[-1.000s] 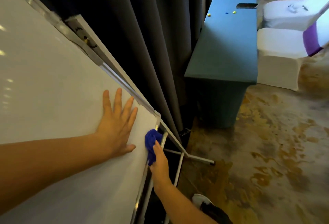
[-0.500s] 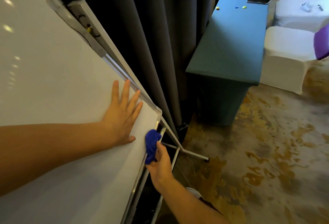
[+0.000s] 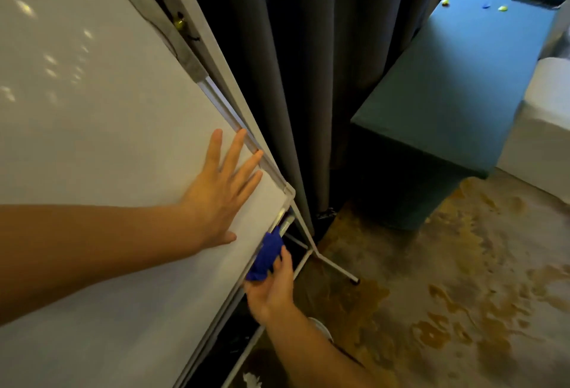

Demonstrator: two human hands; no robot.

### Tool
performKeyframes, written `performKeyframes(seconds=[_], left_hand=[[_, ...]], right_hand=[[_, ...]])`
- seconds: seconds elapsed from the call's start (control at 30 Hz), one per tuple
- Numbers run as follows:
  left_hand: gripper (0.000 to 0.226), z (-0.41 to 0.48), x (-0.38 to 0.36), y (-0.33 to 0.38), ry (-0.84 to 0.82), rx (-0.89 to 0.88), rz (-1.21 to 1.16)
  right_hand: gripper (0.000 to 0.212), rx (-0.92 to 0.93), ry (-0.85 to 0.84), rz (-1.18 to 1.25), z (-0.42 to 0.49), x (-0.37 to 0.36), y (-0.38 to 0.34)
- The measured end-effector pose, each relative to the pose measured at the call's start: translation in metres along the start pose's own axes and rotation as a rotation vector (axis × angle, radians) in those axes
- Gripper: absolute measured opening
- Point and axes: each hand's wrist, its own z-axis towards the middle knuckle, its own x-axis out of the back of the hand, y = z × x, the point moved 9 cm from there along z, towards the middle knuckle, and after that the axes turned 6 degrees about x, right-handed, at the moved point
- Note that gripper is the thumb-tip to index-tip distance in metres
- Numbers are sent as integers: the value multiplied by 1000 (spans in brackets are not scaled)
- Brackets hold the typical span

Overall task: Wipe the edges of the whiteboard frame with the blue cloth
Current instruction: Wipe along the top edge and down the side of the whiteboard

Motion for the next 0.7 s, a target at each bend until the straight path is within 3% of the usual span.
performKeyframes(seconds=[0.13,0.33,0.43,0.57,0.7], left_hand=[[120,-5,-2,-3,19,-10,-4],[108,-18,11,-7,33,-57,-8],[98,-37,19,-1,-25,-56,3],[85,-78,33,6,-103,-58,-17],[79,-130,42,-2,-159,1,-73]], right_hand=[[43,-118,30,-88,-17,10,4],[46,56,26,-101,15,-11,-77],[45,93,-14,-159,8,-14,-69],[45,-98,9,-255,-39,26,-5],[54,-246,-2,-259,-62,36,-13]])
